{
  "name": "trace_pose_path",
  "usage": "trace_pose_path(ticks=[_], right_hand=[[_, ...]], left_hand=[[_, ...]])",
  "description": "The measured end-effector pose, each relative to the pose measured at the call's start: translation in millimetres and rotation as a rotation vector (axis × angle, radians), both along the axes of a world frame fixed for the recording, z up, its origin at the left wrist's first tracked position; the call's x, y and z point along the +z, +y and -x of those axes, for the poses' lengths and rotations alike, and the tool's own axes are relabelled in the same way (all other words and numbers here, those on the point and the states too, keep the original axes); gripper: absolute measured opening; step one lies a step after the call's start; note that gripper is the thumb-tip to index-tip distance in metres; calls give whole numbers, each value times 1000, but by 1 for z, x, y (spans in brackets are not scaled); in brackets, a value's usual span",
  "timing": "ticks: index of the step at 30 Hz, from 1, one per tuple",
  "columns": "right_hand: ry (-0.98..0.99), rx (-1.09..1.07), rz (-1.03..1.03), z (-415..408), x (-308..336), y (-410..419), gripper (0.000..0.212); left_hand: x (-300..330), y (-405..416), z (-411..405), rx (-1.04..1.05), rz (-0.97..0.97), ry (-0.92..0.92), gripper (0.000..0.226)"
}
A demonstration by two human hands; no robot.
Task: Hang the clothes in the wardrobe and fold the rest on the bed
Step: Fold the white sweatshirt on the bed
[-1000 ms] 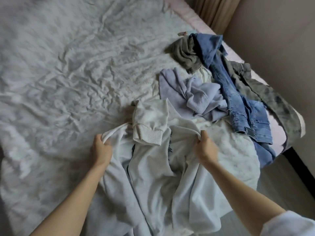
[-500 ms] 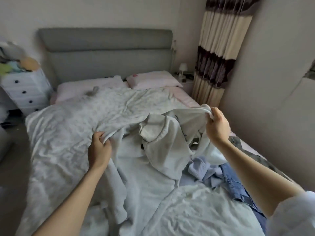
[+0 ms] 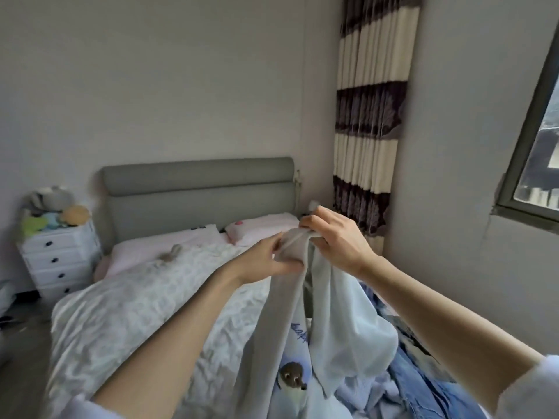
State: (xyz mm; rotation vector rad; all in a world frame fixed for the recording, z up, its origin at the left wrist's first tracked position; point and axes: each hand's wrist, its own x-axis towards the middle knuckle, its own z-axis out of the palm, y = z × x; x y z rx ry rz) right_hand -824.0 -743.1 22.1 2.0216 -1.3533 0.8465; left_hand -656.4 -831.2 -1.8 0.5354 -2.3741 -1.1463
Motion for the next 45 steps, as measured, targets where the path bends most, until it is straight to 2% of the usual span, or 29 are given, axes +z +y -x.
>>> trace_pose_path(ticks=[2,4,6,8,10,12,14,16,17,20,22,23,26,28,30,34,38,41,43,44,45], right_hand=[[-58,-92,-31,10,3,6,30],[-173,-230,-108,23,-2,11,26],[-347,-319,-232,28,-14,18,33],[-506,-313,-257,25,-32,31,43],[-570,-280,-259,18,-49,48,57],[-615,-337,-360,13,-67,62,67],[-647,-518,-476,15,-78,70,50],[-608,-740,-460,24,-79,73,30],[-555,-831,-411,30,-76,75,27],[-425,-968,-292,55,-55,80,24],[-476,-1013,-308,71,-37,81,28],[-564,-1017,-308,76,-30,80,29],[-928,-812,-337,76,-28,74,44],[-1067,-546,-372,60,-47,73,63],[-1130,-408,-351,45,-78,80,65],[-1070,-356,-451,23,-145,108,27],[-902,-208,-727,3,-178,132,46],[-950,-107,-724,-8,-170,139,70],[-1001,-118,-701,-12,-159,138,86],[-1011,-136,-704,-14,-154,139,85],[-1003,-175,-685,-14,-149,138,76]], left_hand=[[7,11,13,77,3,64,15],[10,18,28,203,76,69,23],[9,24,38,280,128,42,28],[8,28,46,334,156,56,29],[11,32,52,410,183,100,34],[20,38,57,465,204,157,34],[30,45,59,488,234,201,32],[37,54,57,487,281,221,30],[40,58,55,485,309,220,31],[47,68,44,456,364,186,33],[53,73,34,411,388,120,37],[57,76,29,394,402,78,40],[68,86,17,398,409,-1,45],[73,92,8,445,374,-9,42],[75,95,0,479,294,42,40],[73,109,-3,572,241,78,37],[67,138,12,712,288,49,42],[61,159,15,748,351,90,39],[61,172,11,754,394,150,38],[63,183,7,764,415,185,38],[67,190,4,768,428,220,40]])
